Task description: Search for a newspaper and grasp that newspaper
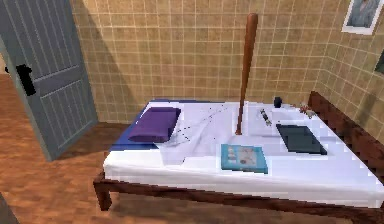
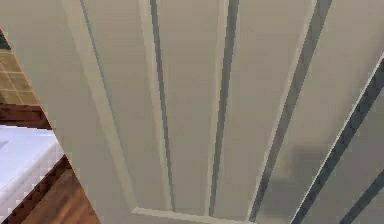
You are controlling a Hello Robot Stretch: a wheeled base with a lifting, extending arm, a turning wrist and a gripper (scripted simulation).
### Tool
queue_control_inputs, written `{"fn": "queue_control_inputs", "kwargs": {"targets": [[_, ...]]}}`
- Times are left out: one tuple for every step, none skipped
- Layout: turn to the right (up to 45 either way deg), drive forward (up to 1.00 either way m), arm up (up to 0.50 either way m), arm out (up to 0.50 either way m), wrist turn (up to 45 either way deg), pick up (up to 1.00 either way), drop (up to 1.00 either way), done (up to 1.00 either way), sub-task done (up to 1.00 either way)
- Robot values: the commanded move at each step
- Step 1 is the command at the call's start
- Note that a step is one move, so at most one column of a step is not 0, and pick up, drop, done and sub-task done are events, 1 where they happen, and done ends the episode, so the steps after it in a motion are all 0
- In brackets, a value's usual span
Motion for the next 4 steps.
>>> {"fn": "queue_control_inputs", "kwargs": {"targets": [[-18.0, 0.0, 0.0, 0.0, 0.0, 0.0, 0.0, 0.0, 0.0], [0.0, 0.7, 0.0, 0.0, 0.0, 0.0, 0.0, 0.0, 0.0], [-45.0, 0.0, 0.0, 0.0, 0.0, 0.0, 0.0, 0.0, 0.0], [-6.0, 0.0, 0.0, 0.0, 0.0, 0.0, 0.0, 0.0, 0.0]]}}
